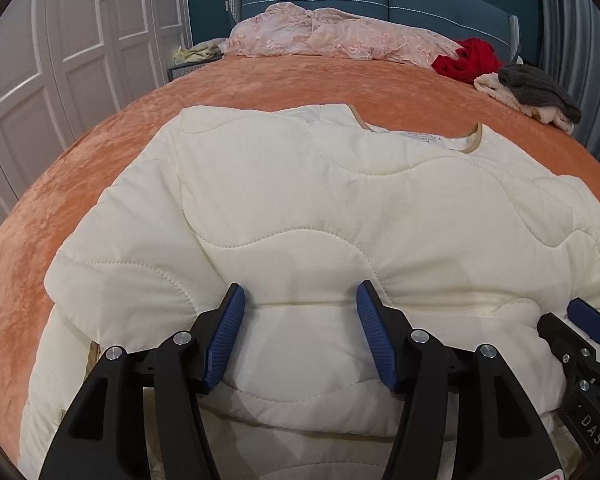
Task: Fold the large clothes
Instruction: 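Release the fabric and move both open tools to the jacket collar, then grasp the tan-trimmed collar edge with the right tool, then the left tool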
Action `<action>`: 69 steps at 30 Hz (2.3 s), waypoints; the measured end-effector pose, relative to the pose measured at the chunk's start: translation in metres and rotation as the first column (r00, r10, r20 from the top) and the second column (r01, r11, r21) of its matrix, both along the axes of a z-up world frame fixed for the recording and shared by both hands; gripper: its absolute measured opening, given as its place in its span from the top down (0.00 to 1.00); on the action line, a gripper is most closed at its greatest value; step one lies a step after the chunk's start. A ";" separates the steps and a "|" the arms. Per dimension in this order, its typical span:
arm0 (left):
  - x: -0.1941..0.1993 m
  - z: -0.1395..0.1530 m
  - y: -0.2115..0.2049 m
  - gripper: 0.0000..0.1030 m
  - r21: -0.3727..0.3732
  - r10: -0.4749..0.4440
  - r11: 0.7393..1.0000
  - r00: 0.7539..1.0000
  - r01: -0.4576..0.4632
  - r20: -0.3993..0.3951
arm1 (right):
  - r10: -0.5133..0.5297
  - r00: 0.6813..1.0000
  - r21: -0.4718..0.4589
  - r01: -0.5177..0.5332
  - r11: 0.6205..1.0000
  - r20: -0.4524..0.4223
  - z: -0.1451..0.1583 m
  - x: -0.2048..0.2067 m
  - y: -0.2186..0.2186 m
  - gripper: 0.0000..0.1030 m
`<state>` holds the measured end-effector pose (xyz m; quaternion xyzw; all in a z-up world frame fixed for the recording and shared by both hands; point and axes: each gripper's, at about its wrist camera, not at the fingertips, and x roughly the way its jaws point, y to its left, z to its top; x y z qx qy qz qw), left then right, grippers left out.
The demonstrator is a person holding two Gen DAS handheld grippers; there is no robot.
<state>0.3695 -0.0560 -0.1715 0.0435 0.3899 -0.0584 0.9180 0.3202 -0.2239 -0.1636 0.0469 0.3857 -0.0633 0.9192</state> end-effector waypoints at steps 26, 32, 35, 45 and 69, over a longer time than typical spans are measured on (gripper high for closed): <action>0.037 0.084 0.051 0.31 -0.139 -0.035 0.989 0.998 0.042 0.054 | 0.130 0.985 0.095 -0.141 0.985 0.115 0.070 0.051 0.004 0.47; 0.137 0.084 0.086 0.31 -0.208 0.100 0.972 0.994 -0.107 -0.043 | 0.159 0.986 0.323 -0.166 0.932 0.050 0.062 0.174 0.019 0.46; 0.171 0.068 0.093 0.32 -0.241 0.123 0.960 0.987 -0.144 -0.102 | 0.167 0.986 0.325 -0.154 0.933 -0.012 0.047 0.223 0.033 0.44; 0.184 0.005 0.101 0.31 -0.241 0.179 0.947 0.973 -0.211 -0.146 | 0.228 0.968 0.423 -0.167 0.891 -0.100 -0.006 0.280 0.052 0.87; 0.185 -0.010 0.079 0.27 -0.053 0.219 0.974 0.974 -0.222 -0.066 | 0.152 0.987 0.259 -0.134 0.956 -0.048 -0.021 0.269 0.056 1.00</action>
